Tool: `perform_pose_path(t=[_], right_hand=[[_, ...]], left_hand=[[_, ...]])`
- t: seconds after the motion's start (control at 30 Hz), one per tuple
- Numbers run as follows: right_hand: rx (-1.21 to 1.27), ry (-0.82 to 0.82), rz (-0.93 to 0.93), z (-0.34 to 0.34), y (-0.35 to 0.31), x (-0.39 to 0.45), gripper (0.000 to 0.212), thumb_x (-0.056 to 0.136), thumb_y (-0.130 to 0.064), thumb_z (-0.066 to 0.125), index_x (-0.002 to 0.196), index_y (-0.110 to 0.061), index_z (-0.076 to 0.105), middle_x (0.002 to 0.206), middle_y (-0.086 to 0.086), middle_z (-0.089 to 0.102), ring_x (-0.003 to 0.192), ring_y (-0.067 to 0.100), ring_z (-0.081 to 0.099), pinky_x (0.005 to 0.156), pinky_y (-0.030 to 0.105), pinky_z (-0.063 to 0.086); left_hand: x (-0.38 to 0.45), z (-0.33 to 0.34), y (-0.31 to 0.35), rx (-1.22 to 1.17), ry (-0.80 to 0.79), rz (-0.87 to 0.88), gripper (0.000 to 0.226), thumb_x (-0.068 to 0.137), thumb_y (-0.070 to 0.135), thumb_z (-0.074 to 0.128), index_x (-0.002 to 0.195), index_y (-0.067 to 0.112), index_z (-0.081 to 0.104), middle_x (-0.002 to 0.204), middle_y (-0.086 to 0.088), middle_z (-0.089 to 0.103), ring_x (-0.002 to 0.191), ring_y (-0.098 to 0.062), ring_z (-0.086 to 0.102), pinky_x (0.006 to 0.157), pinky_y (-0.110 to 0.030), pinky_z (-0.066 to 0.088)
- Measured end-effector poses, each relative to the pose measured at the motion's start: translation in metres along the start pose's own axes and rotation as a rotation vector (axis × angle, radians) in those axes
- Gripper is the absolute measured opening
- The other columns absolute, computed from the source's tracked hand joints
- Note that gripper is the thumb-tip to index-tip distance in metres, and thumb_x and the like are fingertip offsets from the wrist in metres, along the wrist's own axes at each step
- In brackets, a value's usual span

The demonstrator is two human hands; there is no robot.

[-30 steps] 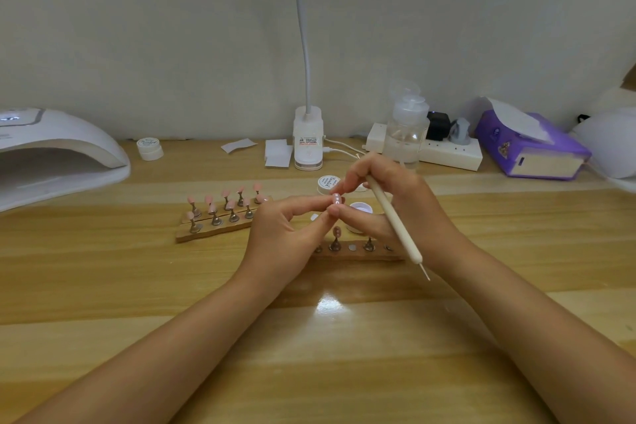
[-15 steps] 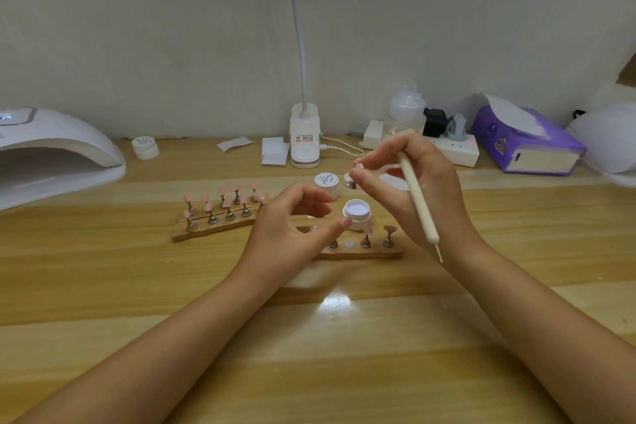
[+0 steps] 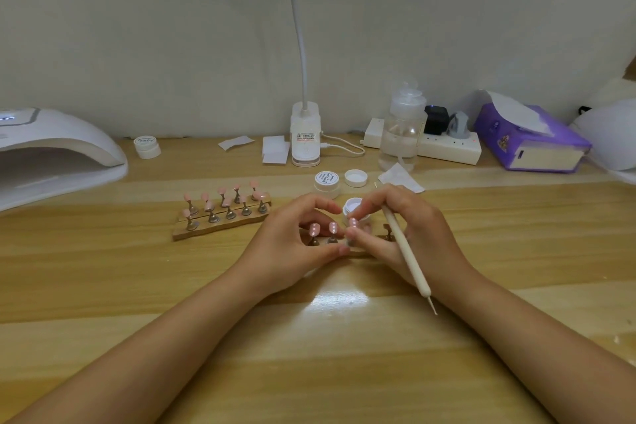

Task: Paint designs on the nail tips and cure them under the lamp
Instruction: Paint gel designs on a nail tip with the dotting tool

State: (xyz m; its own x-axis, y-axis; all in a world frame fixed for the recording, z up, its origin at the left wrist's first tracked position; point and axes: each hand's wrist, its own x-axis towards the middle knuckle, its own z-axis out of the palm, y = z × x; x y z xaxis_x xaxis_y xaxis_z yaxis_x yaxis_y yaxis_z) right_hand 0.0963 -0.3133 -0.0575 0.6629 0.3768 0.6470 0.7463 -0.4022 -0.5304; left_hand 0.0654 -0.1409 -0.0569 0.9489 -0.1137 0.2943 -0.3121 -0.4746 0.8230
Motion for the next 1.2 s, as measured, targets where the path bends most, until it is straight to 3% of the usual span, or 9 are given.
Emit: perform_pose_path(t=[0.13,0.27,0.57,0.73,1.03,1.2], right_hand=[[-0.020,-0.012,-0.035,0.001,-0.001,0.000,0.021,0.066,-0.017,0.080,0.079,-0.010,0.065,0.076,-0.002,0.060,0.074,0.022,0.058,0.068,0.031,0.046],[-0.016,-0.015,-0.036,0.001,-0.001,0.002,0.022,0.065,-0.014,0.082,0.078,-0.009,0.064,0.075,-0.016,0.052,0.072,0.019,0.055,0.066,0.027,0.043],[-0.052,-0.058,-0.087,-0.009,0.007,0.003,0.032,0.063,-0.026,0.081,0.083,-0.010,0.062,0.080,-0.001,0.065,0.076,0.021,0.060,0.070,0.034,0.047],[-0.054,-0.079,-0.067,-0.011,0.012,0.002,0.020,0.067,-0.025,0.073,0.079,-0.017,0.060,0.075,-0.014,0.057,0.074,0.006,0.052,0.069,0.018,0.040],[-0.022,-0.105,-0.052,-0.012,0.011,0.001,0.016,0.072,-0.020,0.072,0.081,-0.016,0.059,0.077,-0.002,0.062,0.076,0.015,0.057,0.069,0.033,0.046],[-0.042,-0.104,-0.089,-0.012,0.008,0.000,0.015,0.072,-0.021,0.071,0.080,-0.012,0.061,0.074,0.003,0.062,0.073,0.021,0.057,0.065,0.039,0.046]], left_hand=[[-0.001,0.000,0.000,-0.014,0.000,-0.009,0.041,0.067,0.012,0.080,0.093,0.033,0.056,0.079,0.013,0.068,0.076,0.010,0.058,0.070,-0.003,0.039],[-0.001,0.000,0.001,-0.005,-0.001,-0.012,0.041,0.067,0.012,0.079,0.093,0.033,0.055,0.079,0.012,0.068,0.076,0.010,0.058,0.072,-0.005,0.040],[0.000,-0.001,0.000,-0.033,0.013,-0.038,0.041,0.067,0.009,0.079,0.091,0.033,0.056,0.076,0.009,0.068,0.071,0.007,0.059,0.067,-0.004,0.041],[0.000,-0.002,-0.001,-0.024,0.019,-0.050,0.042,0.067,0.009,0.079,0.091,0.034,0.056,0.076,0.010,0.068,0.072,0.007,0.059,0.066,-0.002,0.040],[0.000,-0.002,0.002,-0.013,0.015,-0.060,0.040,0.068,0.010,0.079,0.094,0.031,0.057,0.081,0.008,0.069,0.077,0.000,0.061,0.069,-0.005,0.041],[-0.001,-0.003,0.002,-0.005,0.014,-0.059,0.040,0.068,0.012,0.079,0.094,0.032,0.057,0.083,0.010,0.069,0.079,0.004,0.061,0.069,-0.003,0.041]])
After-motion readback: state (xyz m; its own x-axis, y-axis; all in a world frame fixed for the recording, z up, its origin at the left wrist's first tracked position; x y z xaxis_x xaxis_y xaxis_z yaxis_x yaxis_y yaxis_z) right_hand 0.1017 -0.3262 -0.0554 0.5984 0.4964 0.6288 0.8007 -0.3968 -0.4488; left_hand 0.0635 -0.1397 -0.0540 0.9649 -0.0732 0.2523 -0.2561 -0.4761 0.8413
